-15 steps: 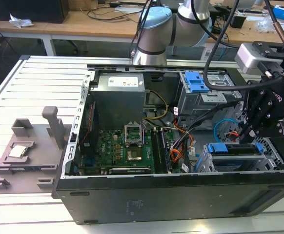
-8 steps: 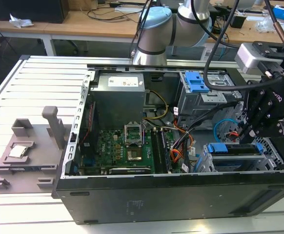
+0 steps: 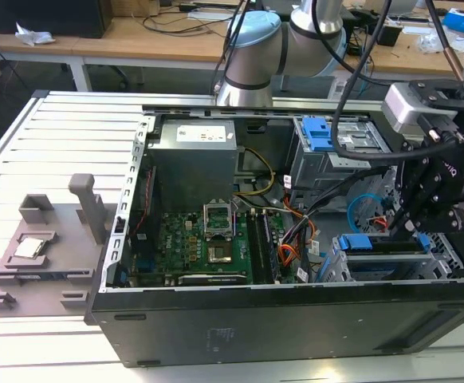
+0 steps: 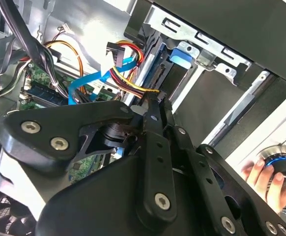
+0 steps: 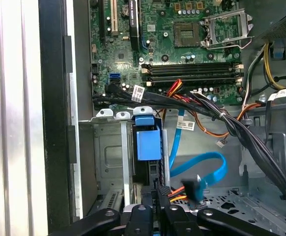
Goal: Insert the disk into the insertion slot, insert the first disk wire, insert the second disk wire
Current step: 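Insert the first disk wire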
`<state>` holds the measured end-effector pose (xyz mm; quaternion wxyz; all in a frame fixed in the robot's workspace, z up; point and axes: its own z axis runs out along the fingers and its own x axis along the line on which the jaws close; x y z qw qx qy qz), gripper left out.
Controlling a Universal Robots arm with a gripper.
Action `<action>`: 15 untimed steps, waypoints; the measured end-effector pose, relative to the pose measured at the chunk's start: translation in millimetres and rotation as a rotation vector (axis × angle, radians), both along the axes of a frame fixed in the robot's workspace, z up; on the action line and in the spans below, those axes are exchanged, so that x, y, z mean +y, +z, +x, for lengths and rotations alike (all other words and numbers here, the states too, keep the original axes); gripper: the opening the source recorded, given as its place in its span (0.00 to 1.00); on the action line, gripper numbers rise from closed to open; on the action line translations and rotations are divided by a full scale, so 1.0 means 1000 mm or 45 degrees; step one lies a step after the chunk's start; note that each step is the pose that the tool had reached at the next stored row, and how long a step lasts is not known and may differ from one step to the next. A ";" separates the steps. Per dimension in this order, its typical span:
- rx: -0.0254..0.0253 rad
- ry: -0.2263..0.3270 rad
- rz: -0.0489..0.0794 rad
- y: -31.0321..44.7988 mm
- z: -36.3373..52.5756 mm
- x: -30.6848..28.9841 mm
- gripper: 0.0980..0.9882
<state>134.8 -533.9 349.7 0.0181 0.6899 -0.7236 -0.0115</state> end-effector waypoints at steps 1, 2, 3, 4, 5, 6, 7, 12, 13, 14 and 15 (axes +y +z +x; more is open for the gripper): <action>0.0000 0.000 0.000 -0.0010 0.0000 -0.0013 0.07; 0.0000 0.000 0.000 -0.0015 0.0000 -0.0020 0.07; -0.0001 0.000 0.000 -0.0026 0.0001 -0.0031 0.07; -0.0001 0.000 0.000 -0.0039 0.0004 -0.0034 0.07; 0.0000 0.000 -0.001 -0.0051 0.0006 -0.0034 0.07; 0.0000 0.000 -0.001 -0.0064 0.0008 -0.0035 0.07; 0.0000 0.000 0.000 -0.0074 0.0009 -0.0035 0.07; -0.0001 0.000 -0.001 0.0006 0.0016 -0.0033 0.07; 0.0000 0.000 -0.001 0.0005 0.0016 -0.0034 0.07; 0.0002 0.000 -0.001 0.0003 0.0016 -0.0034 0.07; 0.0005 0.001 0.000 0.0001 0.0017 -0.0033 0.07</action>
